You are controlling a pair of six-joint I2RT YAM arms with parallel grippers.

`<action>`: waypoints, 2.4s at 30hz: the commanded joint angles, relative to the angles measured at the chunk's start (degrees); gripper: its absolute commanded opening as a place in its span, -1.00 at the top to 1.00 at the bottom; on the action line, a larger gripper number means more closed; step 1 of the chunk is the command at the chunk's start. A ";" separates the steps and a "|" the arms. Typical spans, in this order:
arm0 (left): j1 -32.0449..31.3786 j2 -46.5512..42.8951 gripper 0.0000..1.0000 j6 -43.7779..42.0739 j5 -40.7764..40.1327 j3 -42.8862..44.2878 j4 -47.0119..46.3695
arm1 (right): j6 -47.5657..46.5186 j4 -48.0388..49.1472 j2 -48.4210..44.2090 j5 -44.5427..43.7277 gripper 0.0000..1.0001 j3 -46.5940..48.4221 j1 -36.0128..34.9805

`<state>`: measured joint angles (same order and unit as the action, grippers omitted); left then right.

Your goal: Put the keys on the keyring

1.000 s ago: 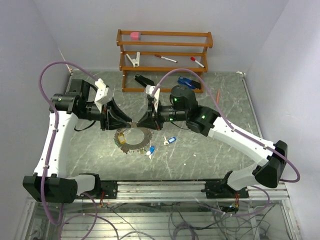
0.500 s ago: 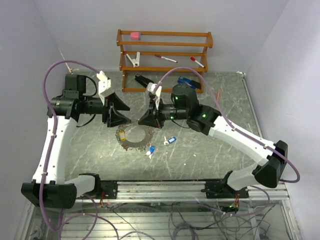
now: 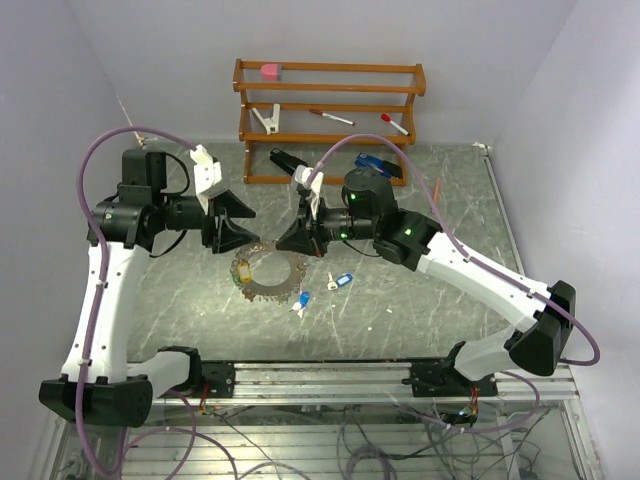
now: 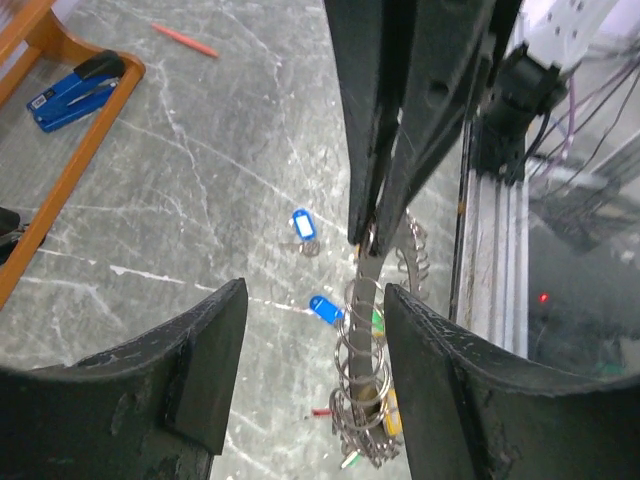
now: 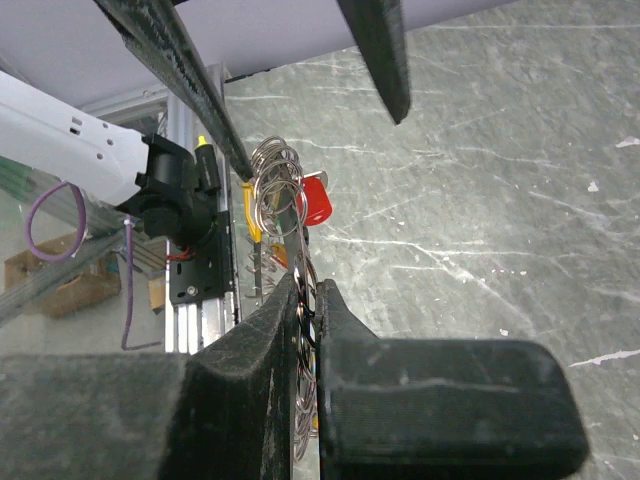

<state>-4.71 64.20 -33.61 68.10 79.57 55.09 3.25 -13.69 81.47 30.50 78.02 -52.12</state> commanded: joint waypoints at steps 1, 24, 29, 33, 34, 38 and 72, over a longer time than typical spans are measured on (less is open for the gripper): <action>-0.21 0.49 -0.33 -19.70 -1.67 3.40 17.40 | 1.35 2.59 -0.33 0.35 1.00 1.64 0.42; -0.80 -2.80 -0.44 -25.07 -0.16 -0.91 12.74 | 4.10 2.08 2.36 1.89 1.00 4.54 0.51; -1.22 -2.68 -0.41 -24.23 -0.92 -1.98 10.26 | 4.55 1.38 3.19 1.98 1.00 5.52 0.18; -1.52 -2.85 -0.40 -23.72 -1.37 -3.28 8.89 | 4.91 1.10 3.47 1.71 1.00 6.10 0.02; -1.61 -3.01 -0.39 -23.44 -1.42 -3.78 8.53 | 4.97 0.89 3.62 1.82 1.00 6.36 0.05; -1.87 -3.26 -0.33 -23.57 -1.75 -4.86 8.32 | 5.01 0.17 4.13 2.00 1.00 7.18 -0.01; -1.97 -3.40 0.86 -19.33 0.17 -2.76 6.26 | 8.32 1.94 4.71 4.02 1.00 6.80 0.06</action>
<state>-6.22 61.28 -54.50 65.60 74.35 63.75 10.17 -15.05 86.11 32.60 83.50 -52.03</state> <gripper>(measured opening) 0.356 0.048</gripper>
